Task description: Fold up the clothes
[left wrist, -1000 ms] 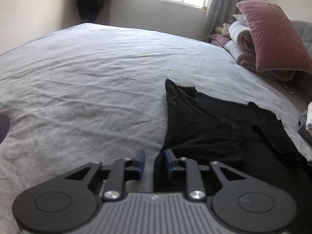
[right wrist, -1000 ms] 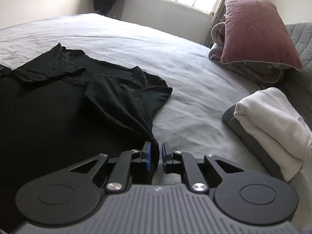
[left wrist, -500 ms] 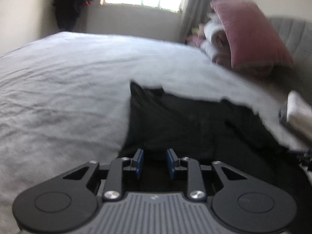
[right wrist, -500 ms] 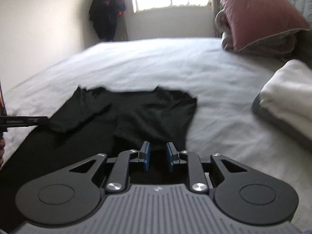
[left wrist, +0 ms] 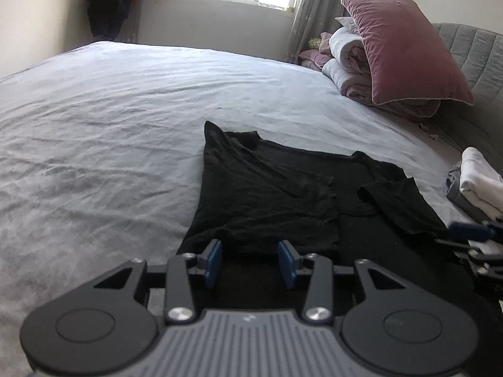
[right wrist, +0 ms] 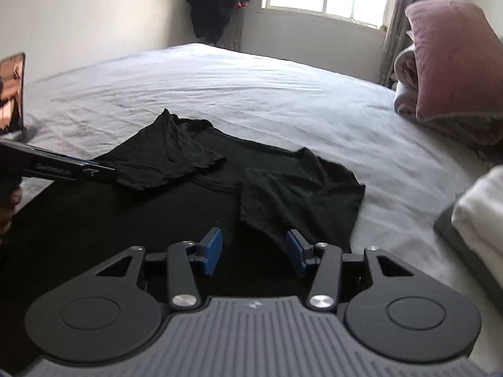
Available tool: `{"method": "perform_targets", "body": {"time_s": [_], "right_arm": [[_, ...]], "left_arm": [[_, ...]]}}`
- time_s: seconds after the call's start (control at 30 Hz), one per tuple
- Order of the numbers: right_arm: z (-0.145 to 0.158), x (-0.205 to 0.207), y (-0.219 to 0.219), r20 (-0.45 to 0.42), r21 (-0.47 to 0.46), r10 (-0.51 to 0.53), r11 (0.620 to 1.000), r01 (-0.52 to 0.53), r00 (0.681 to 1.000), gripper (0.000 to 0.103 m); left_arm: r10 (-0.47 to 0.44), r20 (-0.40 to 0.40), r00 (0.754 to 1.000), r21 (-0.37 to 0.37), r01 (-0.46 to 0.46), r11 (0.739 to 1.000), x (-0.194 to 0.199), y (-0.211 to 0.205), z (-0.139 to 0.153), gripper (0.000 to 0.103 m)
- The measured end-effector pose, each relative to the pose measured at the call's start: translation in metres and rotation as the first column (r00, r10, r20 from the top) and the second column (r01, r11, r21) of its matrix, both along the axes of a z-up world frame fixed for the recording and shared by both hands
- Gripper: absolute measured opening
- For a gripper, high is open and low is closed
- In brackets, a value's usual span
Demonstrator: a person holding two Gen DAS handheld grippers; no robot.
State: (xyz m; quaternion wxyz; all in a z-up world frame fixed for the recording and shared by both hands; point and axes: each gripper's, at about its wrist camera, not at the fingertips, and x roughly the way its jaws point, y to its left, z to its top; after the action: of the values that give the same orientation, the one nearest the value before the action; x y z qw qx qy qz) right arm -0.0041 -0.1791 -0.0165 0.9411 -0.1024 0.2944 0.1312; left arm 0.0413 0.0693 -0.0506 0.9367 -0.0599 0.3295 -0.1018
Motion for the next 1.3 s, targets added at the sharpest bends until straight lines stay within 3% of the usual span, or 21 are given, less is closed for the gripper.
{"method": "perform_targets", "body": {"time_s": [0.1,0.13,0.17,0.23,0.37,0.5,0.53,0.57,0.73,0.87,1.3], "right_arm": [[-0.006,0.015,0.011,-0.027,-0.059,-0.009,0.998,0.007,1.000,0.034],[-0.009,0.019,0.013,-0.038,-0.089,-0.025,0.996,0.021,0.999,0.020],[-0.012,0.023,0.016,-0.048,-0.118,-0.041,0.992,0.035,0.998,0.014],[-0.013,0.024,0.011,-0.060,-0.083,-0.087,0.993,0.082,0.994,0.014],[-0.017,0.022,0.004,-0.130,-0.012,-0.093,0.996,0.092,0.987,0.017],[-0.003,0.013,0.005,-0.130,0.018,-0.084,0.996,0.087,0.988,0.023],[0.000,0.010,0.005,-0.119,0.031,-0.081,0.996,0.085,0.990,0.029],[-0.001,0.009,0.006,-0.129,0.023,-0.077,0.996,0.081,0.989,0.035],[-0.007,0.007,0.016,-0.165,-0.014,-0.068,0.998,0.067,0.984,0.036],[-0.001,-0.017,0.008,-0.179,0.055,-0.084,0.994,0.095,0.980,0.053],[-0.002,-0.134,-0.032,-0.224,0.063,-0.267,0.956,0.287,0.937,0.054]], "left_arm": [[-0.014,-0.001,1.000,-0.001,0.014,1.000,-0.002,-0.002,0.002,0.042],[-0.016,-0.003,1.000,-0.006,0.016,1.000,-0.003,-0.002,0.003,0.042],[-0.017,-0.005,1.000,-0.012,0.017,1.000,-0.002,-0.001,0.003,0.042],[-0.015,-0.011,1.000,-0.034,0.015,0.999,-0.001,0.001,0.005,0.042],[-0.010,-0.033,0.999,-0.070,0.008,0.998,0.002,0.005,0.006,0.042],[-0.004,-0.046,0.999,-0.071,0.001,0.997,0.004,0.005,0.004,0.042],[-0.004,-0.046,0.999,-0.068,0.001,0.998,0.004,0.004,0.004,0.043],[-0.007,-0.045,0.999,-0.062,0.004,0.998,0.004,0.003,0.004,0.043],[-0.030,-0.045,0.999,-0.029,0.028,0.999,-0.002,-0.003,0.005,0.045],[-0.061,-0.044,0.997,0.000,0.061,0.998,-0.013,-0.005,0.005,0.049],[-0.190,0.017,0.982,0.148,0.186,0.971,-0.093,-0.001,-0.002,0.054]]}}
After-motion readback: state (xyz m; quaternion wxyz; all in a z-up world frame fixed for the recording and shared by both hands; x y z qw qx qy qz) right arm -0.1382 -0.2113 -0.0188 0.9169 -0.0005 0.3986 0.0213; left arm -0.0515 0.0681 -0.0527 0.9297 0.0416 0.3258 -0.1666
